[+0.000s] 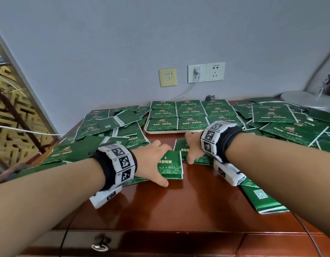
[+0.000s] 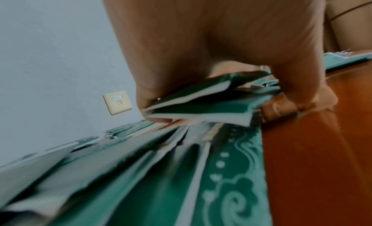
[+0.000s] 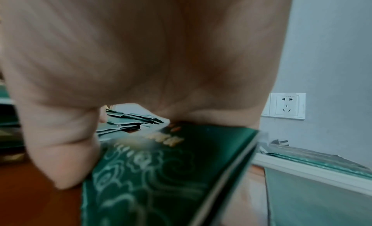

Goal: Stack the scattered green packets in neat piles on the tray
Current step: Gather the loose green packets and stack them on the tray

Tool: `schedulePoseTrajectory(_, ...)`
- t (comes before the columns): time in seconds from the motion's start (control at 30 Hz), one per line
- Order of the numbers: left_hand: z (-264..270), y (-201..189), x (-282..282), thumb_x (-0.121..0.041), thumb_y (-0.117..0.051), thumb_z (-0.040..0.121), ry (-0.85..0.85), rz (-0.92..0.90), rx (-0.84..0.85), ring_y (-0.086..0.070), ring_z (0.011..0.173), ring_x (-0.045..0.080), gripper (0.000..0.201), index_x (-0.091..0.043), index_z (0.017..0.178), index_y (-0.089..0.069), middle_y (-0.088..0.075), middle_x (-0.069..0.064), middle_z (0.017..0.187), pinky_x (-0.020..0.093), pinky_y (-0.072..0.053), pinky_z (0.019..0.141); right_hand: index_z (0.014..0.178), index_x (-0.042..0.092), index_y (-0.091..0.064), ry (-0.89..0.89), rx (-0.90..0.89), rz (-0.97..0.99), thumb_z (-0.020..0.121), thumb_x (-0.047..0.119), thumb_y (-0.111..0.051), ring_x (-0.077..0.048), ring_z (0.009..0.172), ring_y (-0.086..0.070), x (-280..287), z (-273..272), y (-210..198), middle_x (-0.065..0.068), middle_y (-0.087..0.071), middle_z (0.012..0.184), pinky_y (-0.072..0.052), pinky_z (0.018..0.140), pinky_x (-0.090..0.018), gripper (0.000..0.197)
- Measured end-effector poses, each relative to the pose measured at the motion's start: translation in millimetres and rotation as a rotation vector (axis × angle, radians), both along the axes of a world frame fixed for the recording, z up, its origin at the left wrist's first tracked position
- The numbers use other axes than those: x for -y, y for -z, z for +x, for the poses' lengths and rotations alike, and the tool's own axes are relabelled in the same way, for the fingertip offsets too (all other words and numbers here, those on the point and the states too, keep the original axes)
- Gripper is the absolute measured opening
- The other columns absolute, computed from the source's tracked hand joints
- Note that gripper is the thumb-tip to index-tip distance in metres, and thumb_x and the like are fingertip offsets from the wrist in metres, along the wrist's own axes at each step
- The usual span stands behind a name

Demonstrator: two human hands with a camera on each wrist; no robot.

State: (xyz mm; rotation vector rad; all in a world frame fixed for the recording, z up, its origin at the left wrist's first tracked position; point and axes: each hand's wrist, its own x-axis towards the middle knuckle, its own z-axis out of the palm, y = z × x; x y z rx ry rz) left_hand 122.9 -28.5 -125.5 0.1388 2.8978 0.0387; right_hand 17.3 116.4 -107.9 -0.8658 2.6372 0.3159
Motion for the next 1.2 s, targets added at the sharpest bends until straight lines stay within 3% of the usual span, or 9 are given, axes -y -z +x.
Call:
schedulePoseTrajectory(0.1,-3.9,-10.8,3.2,-0.056,-0.081,0.058,-0.013,0.005,-0.009,-0.047,0.102,0.012,0.106,-0.029,0.141,-0.020,-0.034,-0.005,0.117,0.036,-0.049,0.089,0.138,0.008,-0.024,-0.006,0.006,-0.009,0.065,0.049,-0.081,-0.030,0.102,-0.056,-2.9,-4.0,-2.3,-0.008,-0.049,0.110,-0.051,0.085,-0.041,0.102)
schedulePoseTrajectory(0.23,-19.8,-23.5,9.3,-0.050,-0.078,0.065,-0.062,-0.011,-0.057,-0.051,0.100,0.014,0.100,-0.023,0.143,-0.022,-0.038,0.000,0.119,0.038,-0.051,0.086,0.143,0.013,-0.018,-0.014,-0.042,0.032,0.063,0.050,-0.082,-0.034,0.111,-0.055,-4.2,-14.7,-11.1,-0.013,-0.045,0.132,-0.050,0.091,-0.046,0.110)
schedulePoseTrajectory(0.4,-48.8,-34.1,18.7,-0.057,-0.075,0.068,-0.080,-0.076,-0.113,-0.050,0.115,0.020,0.098,-0.018,0.144,-0.027,-0.047,0.003,0.132,0.041,-0.046,0.097,0.141,0.016,-0.024,-0.006,-0.065,0.000,0.063,0.047,-0.080,-0.031,0.104,-0.057,-7.6,-32.6,-13.8,-0.011,-0.047,0.127,-0.052,0.086,-0.046,0.101)
schedulePoseTrajectory(0.67,-105.6,-38.6,35.8,-0.055,-0.076,0.070,-0.111,-0.152,-0.116,-0.050,0.120,0.023,0.099,-0.017,0.146,-0.026,-0.046,0.007,0.136,0.043,-0.046,0.098,0.137,0.017,-0.029,0.009,-0.072,-0.065,0.063,0.044,-0.079,-0.028,0.097,-0.058,-5.0,-76.9,-19.3,-0.009,-0.051,0.116,-0.053,0.083,-0.044,0.093)
schedulePoseTrajectory(0.93,-153.0,-34.1,56.7,-0.052,-0.076,0.071,-0.086,-0.151,-0.118,-0.047,0.121,0.025,0.097,-0.017,0.146,-0.026,-0.046,0.009,0.135,0.041,-0.042,0.100,0.130,0.015,-0.033,0.037,-0.154,-0.107,0.063,0.041,-0.078,-0.032,0.107,-0.052,6.2,-121.6,-25.9,-0.011,-0.046,0.120,-0.050,0.087,-0.046,0.085)
schedulePoseTrajectory(1.2,-177.5,-18.6,61.2,-0.053,-0.077,0.070,-0.054,-0.163,-0.125,-0.032,0.130,0.027,0.099,-0.021,0.148,-0.025,-0.039,0.007,0.143,0.040,-0.036,0.105,0.137,0.023,-0.031,-0.028,-0.178,-0.124,0.059,0.054,-0.079,-0.031,0.120,-0.044,22.3,-139.1,-8.5,-0.010,-0.043,0.130,-0.044,0.095,-0.049,0.096)
